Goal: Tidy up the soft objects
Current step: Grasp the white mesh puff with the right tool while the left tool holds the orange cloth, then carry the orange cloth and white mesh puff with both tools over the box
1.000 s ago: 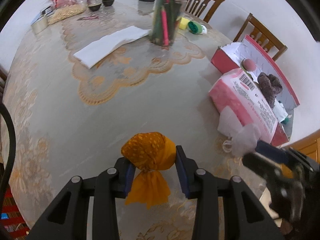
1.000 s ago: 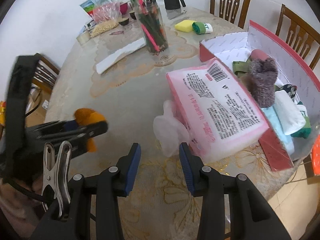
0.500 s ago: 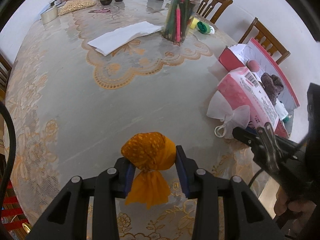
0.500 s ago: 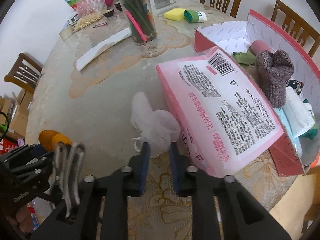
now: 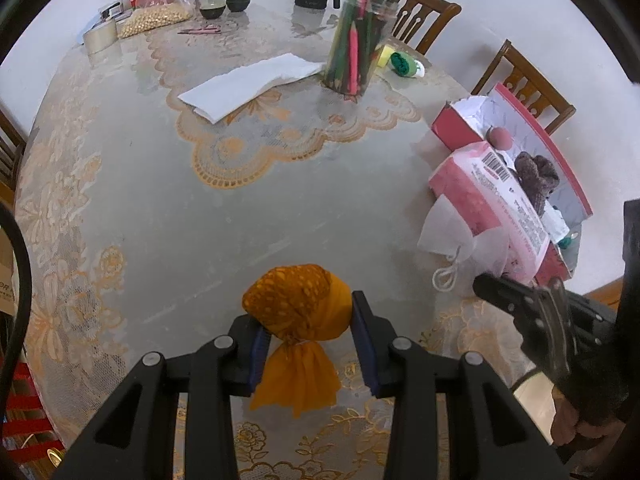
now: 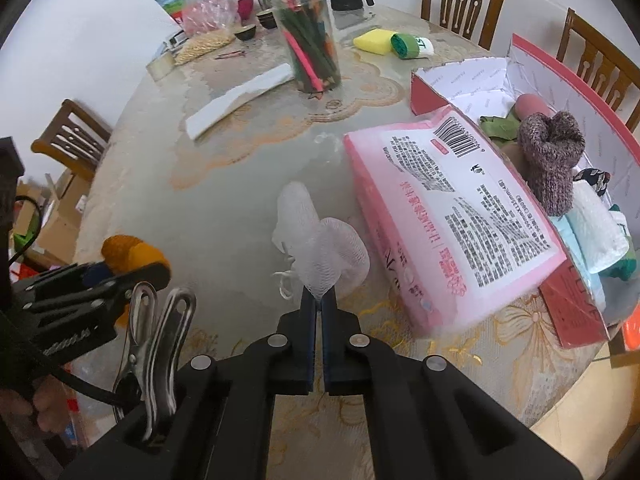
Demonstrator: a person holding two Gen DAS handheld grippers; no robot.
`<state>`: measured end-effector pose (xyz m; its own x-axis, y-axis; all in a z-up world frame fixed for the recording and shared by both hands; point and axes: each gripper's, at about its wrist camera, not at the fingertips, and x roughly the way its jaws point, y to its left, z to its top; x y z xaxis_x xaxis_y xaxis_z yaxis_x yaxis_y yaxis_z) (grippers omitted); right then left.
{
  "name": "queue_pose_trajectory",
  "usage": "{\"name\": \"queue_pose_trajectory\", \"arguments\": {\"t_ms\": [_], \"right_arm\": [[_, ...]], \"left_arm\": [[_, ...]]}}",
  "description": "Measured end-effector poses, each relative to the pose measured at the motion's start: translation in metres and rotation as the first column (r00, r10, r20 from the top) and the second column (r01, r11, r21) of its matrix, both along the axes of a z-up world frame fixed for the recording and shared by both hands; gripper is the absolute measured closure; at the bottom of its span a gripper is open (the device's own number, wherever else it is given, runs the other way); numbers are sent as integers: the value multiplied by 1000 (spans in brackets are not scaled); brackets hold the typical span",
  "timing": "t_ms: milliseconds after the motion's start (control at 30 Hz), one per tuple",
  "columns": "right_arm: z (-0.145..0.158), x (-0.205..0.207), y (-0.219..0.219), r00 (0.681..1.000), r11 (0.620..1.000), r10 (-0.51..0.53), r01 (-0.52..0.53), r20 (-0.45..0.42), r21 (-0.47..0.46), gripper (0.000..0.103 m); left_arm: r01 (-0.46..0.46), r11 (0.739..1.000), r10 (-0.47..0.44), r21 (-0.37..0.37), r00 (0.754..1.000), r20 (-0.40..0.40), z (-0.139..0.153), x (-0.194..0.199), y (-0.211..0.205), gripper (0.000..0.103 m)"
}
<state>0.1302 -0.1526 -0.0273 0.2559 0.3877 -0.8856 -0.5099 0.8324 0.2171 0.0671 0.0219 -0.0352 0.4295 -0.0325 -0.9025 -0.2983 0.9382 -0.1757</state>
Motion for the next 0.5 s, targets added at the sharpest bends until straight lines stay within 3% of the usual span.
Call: {"name": "queue_pose_trajectory", "arguments": {"t_ms": [500], "right_arm": [[17,-26,-16,999,998,54,-54,-4,37,100]], "left_arm": [[82,996,-82,20,997,2,11,-3,-26,64]]}}
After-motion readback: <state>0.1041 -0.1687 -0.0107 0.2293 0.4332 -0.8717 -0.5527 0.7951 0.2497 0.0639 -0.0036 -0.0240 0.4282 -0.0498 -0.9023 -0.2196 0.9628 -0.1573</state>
